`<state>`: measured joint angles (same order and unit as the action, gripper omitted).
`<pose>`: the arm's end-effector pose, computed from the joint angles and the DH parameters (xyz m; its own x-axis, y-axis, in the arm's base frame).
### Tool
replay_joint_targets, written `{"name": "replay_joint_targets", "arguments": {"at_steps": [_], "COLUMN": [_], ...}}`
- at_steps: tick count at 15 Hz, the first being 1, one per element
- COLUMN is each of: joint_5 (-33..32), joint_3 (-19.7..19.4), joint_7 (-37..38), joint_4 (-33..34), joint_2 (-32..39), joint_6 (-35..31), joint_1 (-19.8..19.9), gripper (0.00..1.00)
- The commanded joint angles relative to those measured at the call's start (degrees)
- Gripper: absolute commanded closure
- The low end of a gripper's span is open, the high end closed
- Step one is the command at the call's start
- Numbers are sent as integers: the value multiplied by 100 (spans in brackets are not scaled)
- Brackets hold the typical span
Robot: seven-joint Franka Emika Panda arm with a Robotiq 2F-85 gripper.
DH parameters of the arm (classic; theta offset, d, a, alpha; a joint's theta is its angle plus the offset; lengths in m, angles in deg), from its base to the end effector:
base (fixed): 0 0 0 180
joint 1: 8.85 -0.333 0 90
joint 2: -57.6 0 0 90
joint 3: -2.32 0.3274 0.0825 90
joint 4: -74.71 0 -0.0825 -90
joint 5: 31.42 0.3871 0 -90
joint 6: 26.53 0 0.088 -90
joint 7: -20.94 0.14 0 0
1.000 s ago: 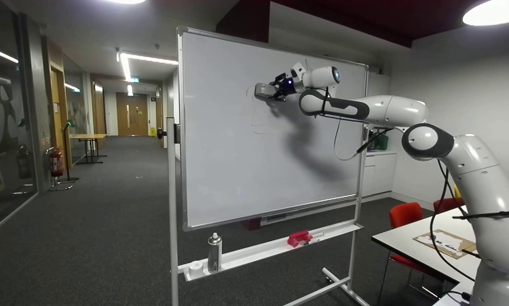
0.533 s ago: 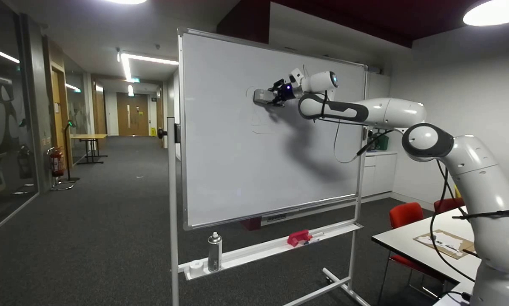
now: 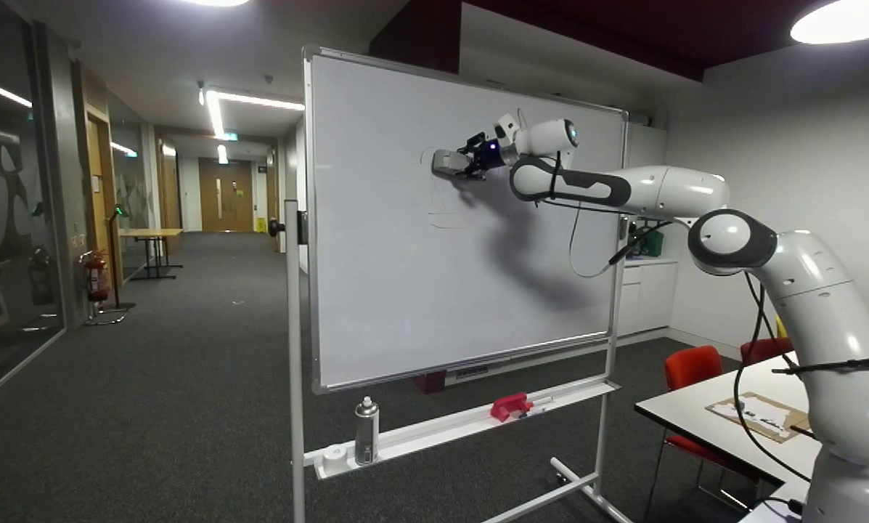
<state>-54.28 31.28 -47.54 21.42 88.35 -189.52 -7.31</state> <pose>0.7202 0.2122 0.7834 -0.2895 0.9301 0.2261 0.2014 -0.1717 0.9643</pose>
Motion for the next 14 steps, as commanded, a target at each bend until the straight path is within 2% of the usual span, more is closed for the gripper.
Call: {"name": "replay_joint_targets", "arguments": {"at_steps": [1, 6, 14], "joint_5": [-21, -116, -165], "joint_3": [70, -14, 12], "joint_7": [-193, -113, -174], "joint_4": [554, 1024, 979], "joint_2": [113, 192, 489], "joint_6": [14, 69, 392], "joint_1": [-79, -290, -586], "gripper": [66, 66, 66]}}
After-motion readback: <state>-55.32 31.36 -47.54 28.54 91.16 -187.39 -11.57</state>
